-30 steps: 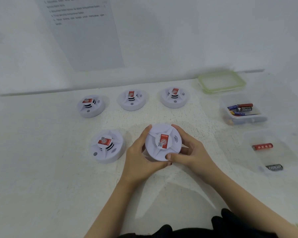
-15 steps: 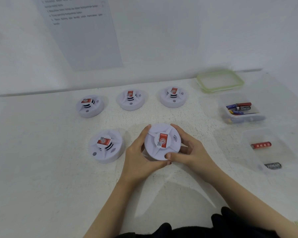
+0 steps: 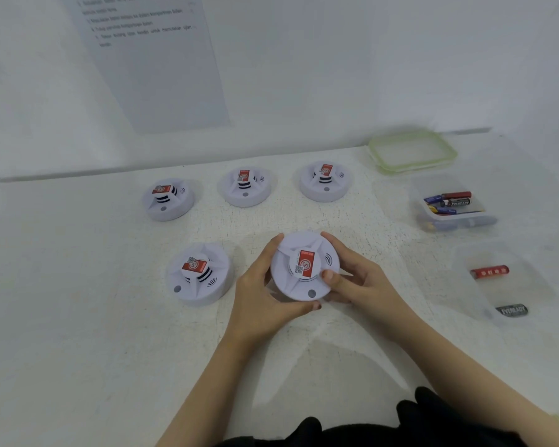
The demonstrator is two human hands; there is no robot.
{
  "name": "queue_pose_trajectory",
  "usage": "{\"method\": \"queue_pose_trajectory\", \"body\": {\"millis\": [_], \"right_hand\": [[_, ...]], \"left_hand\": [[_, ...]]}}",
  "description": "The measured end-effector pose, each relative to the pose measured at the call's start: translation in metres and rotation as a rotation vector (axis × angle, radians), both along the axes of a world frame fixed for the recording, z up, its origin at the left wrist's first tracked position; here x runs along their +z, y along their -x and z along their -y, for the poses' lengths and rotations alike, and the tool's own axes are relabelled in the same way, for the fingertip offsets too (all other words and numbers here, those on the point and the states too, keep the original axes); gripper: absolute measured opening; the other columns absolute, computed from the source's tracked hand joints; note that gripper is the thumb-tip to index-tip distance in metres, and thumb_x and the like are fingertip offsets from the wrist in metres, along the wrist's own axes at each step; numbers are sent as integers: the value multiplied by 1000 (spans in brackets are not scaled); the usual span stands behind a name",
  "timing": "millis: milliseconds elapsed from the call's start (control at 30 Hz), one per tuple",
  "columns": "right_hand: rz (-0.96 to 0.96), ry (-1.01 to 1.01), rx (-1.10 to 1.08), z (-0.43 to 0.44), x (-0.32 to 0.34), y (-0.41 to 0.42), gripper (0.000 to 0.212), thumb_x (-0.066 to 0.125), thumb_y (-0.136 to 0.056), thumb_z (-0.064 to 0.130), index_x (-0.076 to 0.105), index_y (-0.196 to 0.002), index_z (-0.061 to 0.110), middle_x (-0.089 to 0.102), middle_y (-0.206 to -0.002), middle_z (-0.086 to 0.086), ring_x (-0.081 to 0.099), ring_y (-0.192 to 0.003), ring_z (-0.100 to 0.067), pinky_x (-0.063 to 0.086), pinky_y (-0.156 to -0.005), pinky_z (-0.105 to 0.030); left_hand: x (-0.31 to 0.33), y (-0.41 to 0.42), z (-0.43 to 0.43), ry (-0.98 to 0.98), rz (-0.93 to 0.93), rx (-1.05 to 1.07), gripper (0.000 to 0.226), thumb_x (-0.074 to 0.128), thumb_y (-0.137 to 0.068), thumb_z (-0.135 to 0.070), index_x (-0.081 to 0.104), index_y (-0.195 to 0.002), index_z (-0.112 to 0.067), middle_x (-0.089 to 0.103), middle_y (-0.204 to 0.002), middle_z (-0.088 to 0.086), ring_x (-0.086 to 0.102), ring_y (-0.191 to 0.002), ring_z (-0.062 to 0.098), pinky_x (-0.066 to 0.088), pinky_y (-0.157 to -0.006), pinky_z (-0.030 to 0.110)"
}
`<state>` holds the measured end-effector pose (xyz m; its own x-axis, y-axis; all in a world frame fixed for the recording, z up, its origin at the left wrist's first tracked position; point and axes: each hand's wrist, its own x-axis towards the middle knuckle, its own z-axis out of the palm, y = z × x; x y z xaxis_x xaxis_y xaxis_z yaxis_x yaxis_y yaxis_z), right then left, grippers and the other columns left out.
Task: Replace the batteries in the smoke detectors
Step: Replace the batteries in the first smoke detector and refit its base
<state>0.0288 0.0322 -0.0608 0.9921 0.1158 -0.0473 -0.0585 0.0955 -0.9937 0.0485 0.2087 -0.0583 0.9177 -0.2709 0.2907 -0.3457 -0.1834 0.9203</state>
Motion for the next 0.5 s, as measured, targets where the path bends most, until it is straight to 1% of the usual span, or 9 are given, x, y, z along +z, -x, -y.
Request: {"method": "queue_pose_trajectory", "body": {"millis": [67, 133, 233, 400, 500], "right_hand": [[3, -5, 1, 0, 0, 0, 56, 60, -85, 15, 44, -138, 24, 62, -127, 3, 63, -111, -19, 55, -88, -41], [7, -8, -4, -1, 0, 1, 56, 61, -83, 18, 46, -136, 26, 63, -126, 4, 63, -111, -20, 55, -86, -40], [8, 0, -5, -1, 0, 1, 57, 61, -82, 20, 45, -136, 26, 63, -126, 2, 63, -110, -20, 56, -86, -40], [13, 17, -13, -1, 1, 2, 54, 58, -88, 11, 44, -138, 24, 63, -125, 3, 64, -109, -19, 56, -84, -38], [25, 29, -13, -1, 1, 2, 51, 58, -89, 10, 46, -135, 28, 64, -123, 5, 64, -108, -18, 57, -82, -37]], "left_hand": [[-3, -1, -1, -3, -18, 4, 85, 91, -59, -11, 49, -127, -40, 62, -121, -21, 59, -117, 5, 51, -85, 16], [-5, -2, -2, -8, -30, 8, 86, 91, -57, -12, 48, -128, -36, 61, -122, -23, 58, -117, 4, 52, -86, 17], [-3, -2, -2, -16, -36, 5, 85, 91, -56, -12, 48, -125, -39, 61, -119, -27, 58, -115, 0, 50, -84, 13], [-4, -2, -3, -21, -44, -7, 88, 91, -56, -10, 48, -126, -39, 62, -121, -23, 58, -117, 4, 50, -85, 15], [-5, -2, -3, -22, -47, -11, 87, 91, -56, -11, 48, -128, -35, 62, -122, -20, 58, -117, 6, 50, -87, 16]]}}
